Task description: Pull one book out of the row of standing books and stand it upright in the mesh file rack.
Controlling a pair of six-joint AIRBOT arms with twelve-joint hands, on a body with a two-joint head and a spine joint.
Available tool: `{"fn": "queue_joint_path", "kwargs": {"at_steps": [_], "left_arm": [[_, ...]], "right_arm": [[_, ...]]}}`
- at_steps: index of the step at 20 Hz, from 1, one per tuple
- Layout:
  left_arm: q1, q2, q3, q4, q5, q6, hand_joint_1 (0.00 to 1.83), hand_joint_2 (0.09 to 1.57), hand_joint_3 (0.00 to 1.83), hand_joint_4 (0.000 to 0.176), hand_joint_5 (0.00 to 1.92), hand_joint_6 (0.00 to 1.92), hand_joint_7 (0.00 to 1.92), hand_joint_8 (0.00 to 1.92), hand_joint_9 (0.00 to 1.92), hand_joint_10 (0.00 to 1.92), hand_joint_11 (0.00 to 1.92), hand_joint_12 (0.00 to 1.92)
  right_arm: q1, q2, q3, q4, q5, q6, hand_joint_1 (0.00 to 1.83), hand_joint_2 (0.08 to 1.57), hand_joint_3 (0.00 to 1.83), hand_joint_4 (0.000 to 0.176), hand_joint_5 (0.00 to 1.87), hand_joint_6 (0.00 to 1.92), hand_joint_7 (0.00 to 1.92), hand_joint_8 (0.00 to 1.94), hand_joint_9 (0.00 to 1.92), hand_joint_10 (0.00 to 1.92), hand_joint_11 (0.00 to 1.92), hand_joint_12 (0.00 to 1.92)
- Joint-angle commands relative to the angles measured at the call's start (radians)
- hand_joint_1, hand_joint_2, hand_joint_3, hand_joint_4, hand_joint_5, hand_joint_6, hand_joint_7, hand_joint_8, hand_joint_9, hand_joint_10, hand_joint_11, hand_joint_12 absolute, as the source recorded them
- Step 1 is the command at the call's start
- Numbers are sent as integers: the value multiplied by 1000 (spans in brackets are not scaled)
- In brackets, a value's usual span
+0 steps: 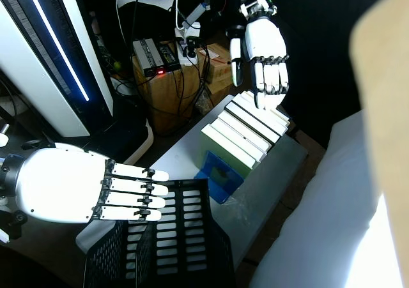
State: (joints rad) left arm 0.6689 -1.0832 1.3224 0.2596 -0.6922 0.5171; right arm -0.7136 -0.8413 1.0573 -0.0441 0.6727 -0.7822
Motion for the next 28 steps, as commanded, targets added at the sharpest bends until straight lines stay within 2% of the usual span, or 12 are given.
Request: {"fn": "queue_joint_path", "kwargs": {"at_steps": [1, 2, 4, 8, 10, 11, 13, 19, 20, 26, 27, 28], "left_arm": [[-3, 2, 8, -35, -117, -4, 175, 1327, 17, 18, 15, 17, 10, 3, 11, 5, 0, 0], [-2, 0, 8, -39, -121, -4, 159, 1336, 16, 13, 7, 12, 16, 4, 22, 9, 0, 0], [-2, -2, 8, -39, -117, -4, 165, 1333, 8, 22, 36, 14, 0, 0, 0, 0, 0, 0], [-2, 1, 14, -23, -69, -1, 163, 1278, 0, 71, 155, 51, 0, 0, 0, 0, 0, 0], [-6, -6, 22, -8, -29, 1, 139, 1244, 0, 61, 256, 42, 0, 0, 0, 0, 0, 0], [-9, -11, 27, 1, -10, 1, 97, 1239, 0, 88, 258, 37, 0, 0, 0, 0, 0, 0], [-14, -22, 35, 20, 26, 1, 116, 1216, 0, 69, 384, 39, 0, 0, 0, 0, 0, 0], [-27, -59, 59, 80, 107, -12, 55, 1191, 0, 61, 466, 25, 4, 2, 0, 0, 0, 0], [-29, -64, 62, 88, 117, -12, 68, 1199, 1, 92, 495, 31, 7, 2, 0, 0, 0, 0], [-32, -79, 63, 137, 166, -12, 51, 1197, 0, 49, 603, 42, 22, 8, 0, 0, 0, 0], [-31, -81, 63, 141, 171, -12, 20, 1198, 1, 68, 626, 43, 36, 10, 0, 0, 0, 0], [-31, -84, 62, 153, 181, -12, 29, 1192, 0, 74, 659, 27, 56, 4, 0, 0, 0, 0]], "right_arm": [[3, 10, 3, 24, 114, 4, 173, 1232, 22, 0, 0, 0, 0, 0, 0, 0, 0, 0], [3, 10, 2, 28, 119, 4, 189, 1233, 18, 0, 0, 0, 0, 0, 0, 0, 0, 0], [1, 10, 2, 33, 124, 4, 176, 1234, 11, 0, 0, 0, 0, 0, 0, 0, 0, 0], [-1, 3, 4, 42, 129, 4, 121, 1228, 5, 0, 0, 0, 0, 0, 0, 0, 0, 0], [-6, 1, 4, 50, 133, 4, 151, 1230, 4, 0, 0, 0, 0, 0, 0, 0, 0, 0], [-9, 1, 4, 54, 135, 4, 161, 1229, 3, 0, 0, 0, 0, 0, 0, 0, 0, 0], [-13, 1, 5, 60, 138, 4, 185, 1232, 3, 4, 0, 0, 0, 0, 0, 0, 0, 0], [-25, -1, 5, 74, 145, 4, 259, 1239, 3, 1, 0, 0, 0, 0, 0, 0, 0, 0], [-26, -1, 5, 75, 146, 4, 240, 1238, 3, 0, 0, 0, 0, 0, 0, 0, 0, 0], [-31, -3, 6, 82, 149, 4, 272, 1248, 4, 0, 0, 0, 0, 0, 0, 0, 0, 0], [-31, -3, 6, 83, 149, 4, 283, 1244, 2, 0, 0, 0, 0, 0, 0, 0, 0, 0], [-32, -3, 6, 85, 149, 4, 284, 1243, 1, 0, 0, 0, 0, 0, 0, 0, 0, 0]]}}
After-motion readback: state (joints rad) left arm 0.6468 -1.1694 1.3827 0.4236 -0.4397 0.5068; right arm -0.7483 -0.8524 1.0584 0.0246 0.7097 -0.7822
